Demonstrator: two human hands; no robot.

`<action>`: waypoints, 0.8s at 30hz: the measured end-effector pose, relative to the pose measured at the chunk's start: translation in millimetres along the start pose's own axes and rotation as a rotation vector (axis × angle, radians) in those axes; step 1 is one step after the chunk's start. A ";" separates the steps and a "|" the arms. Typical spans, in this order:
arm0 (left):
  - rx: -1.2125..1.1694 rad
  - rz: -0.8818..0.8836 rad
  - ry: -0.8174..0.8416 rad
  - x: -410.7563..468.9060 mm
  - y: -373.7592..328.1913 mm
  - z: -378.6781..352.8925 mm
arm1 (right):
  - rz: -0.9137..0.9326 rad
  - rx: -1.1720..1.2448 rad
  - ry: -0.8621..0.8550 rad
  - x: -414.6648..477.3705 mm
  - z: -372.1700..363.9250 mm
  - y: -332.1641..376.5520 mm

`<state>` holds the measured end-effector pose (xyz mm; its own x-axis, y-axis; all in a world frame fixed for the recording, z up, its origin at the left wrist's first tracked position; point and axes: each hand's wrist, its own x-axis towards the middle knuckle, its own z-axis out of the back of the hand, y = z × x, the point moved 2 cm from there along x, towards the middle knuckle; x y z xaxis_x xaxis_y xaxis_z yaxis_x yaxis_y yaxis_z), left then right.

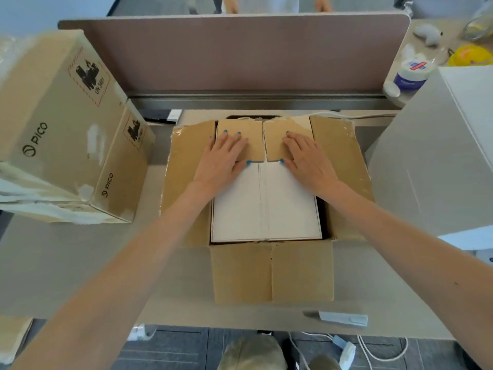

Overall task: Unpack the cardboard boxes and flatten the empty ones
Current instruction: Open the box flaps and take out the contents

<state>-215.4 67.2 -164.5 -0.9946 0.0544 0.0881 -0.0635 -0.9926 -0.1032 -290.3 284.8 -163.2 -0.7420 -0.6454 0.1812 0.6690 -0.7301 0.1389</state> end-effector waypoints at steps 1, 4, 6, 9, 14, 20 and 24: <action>0.035 -0.073 -0.017 3.3 2.9 1.8 | 0.032 -0.012 -0.001 2.8 1.9 -4.0; 0.114 -0.322 -0.112 11.7 7.9 8.0 | 0.200 -0.116 -0.037 7.5 8.4 -11.4; 0.097 -0.420 -0.209 20.8 6.5 20.7 | 0.302 -0.164 -0.094 12.0 14.9 -12.7; 0.040 -0.406 -0.357 44.2 5.7 51.5 | 0.319 -0.129 -0.242 29.9 36.2 -9.2; 0.021 -0.280 -0.525 86.9 8.0 86.4 | 0.074 -0.015 -0.378 92.7 70.9 -5.3; 0.038 0.001 -0.202 111.4 39.5 40.2 | -0.102 -0.111 -0.212 128.2 51.8 -30.3; -0.048 0.148 -0.014 94.0 49.6 2.0 | -0.252 -0.186 -0.231 116.7 32.4 -38.6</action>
<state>-311.9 22.9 -159.3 -0.9922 -0.0935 0.0819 0.0791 -0.9834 -0.1635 -401.4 244.9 -115.8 -0.8386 -0.3888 0.3815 0.4323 -0.9012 0.0320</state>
